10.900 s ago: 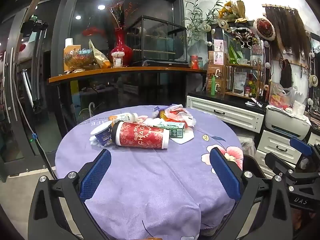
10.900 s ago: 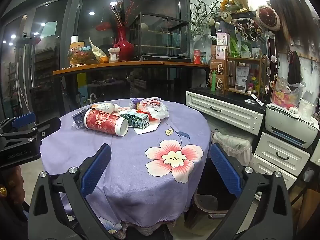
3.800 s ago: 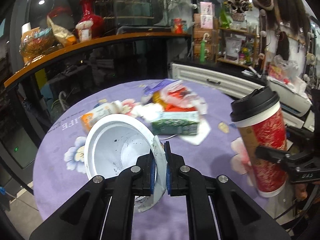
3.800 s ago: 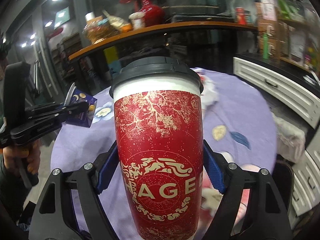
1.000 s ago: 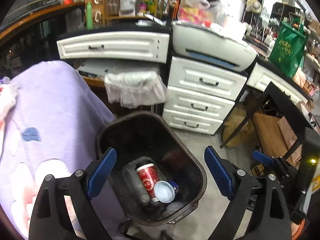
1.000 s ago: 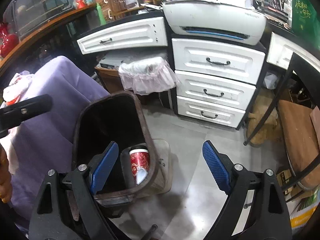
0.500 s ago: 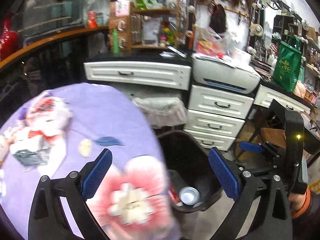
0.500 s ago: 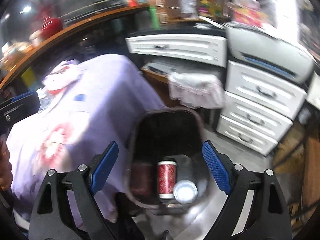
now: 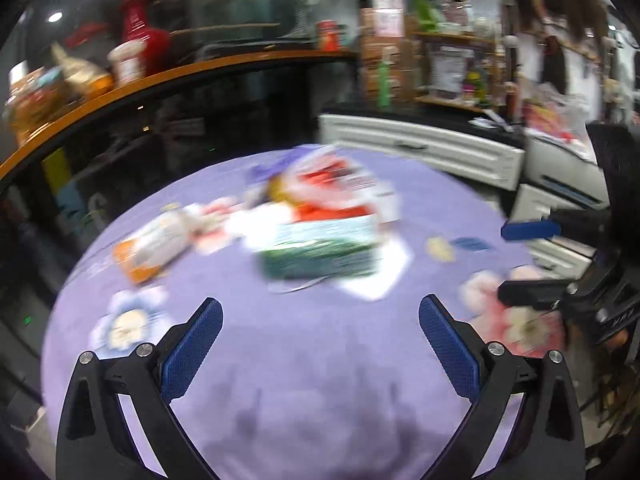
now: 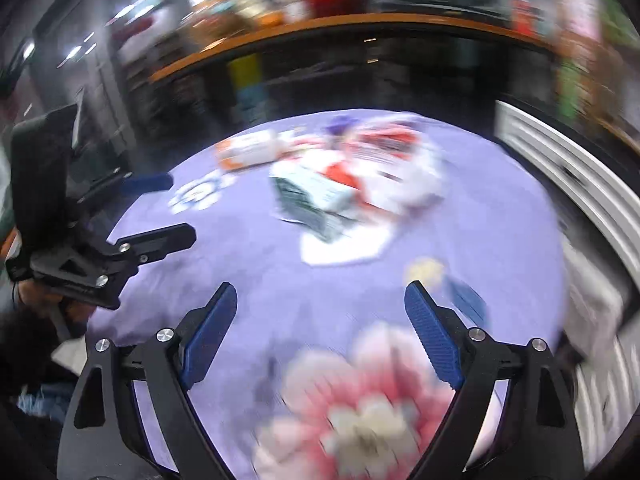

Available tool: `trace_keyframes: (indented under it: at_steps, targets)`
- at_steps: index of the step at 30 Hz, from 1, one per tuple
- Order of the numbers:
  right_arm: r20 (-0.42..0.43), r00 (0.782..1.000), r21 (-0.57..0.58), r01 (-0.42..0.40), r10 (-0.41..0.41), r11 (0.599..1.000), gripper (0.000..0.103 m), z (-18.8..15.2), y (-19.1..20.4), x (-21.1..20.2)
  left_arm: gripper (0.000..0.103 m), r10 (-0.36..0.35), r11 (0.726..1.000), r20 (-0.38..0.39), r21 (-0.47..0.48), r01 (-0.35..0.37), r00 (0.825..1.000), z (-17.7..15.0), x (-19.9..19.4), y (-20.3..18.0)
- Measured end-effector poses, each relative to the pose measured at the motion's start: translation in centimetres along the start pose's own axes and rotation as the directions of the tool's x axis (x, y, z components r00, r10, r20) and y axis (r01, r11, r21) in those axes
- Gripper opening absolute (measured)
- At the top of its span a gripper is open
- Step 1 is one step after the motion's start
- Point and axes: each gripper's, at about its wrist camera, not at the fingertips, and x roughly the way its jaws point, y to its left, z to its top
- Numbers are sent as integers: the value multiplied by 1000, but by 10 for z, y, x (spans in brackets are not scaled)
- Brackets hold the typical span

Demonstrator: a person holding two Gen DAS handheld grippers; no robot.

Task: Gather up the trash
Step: 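Grasp the green milk carton with the right tool while the left tool grasps the milk-tea bottle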

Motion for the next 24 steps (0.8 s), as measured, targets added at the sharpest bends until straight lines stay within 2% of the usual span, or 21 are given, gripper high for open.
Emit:
trace_keyframes:
  at_steps: [3,8,11,14,16,22,24]
  targets:
    - [-67,997,-101,-39,33,994,73,31,16,35,97,68,998,-32,2,-68,997,-8,4,34]
    - [-176,984,-244,-44,1,969,71,72,31,86,97,115,993,-55,0,-116,992,-21,4,81]
    - [-232,972,-300,-46,-26,953,71,91,32,112,97,115,993,-57,11,-114,992,-24,6,95]
    - [-281,959,-332,-52,-46,942,69,98,32,131,97,87,996,-66,39,-84,994,-22,11,102]
    - [-330,942,-351,-67,-56,934,65,104,30,147,97,74,996,-79,62,-69,994,-22,16,106]
    - [-427,901,-397,-109,-79,911,59,102,32,178,97,77,992,-131,112,-63,988,-10,40,124]
    - [-448,890,-401,-111,-88,909,52,99,33,187,97,77,991,-156,122,-58,985,-3,49,132]
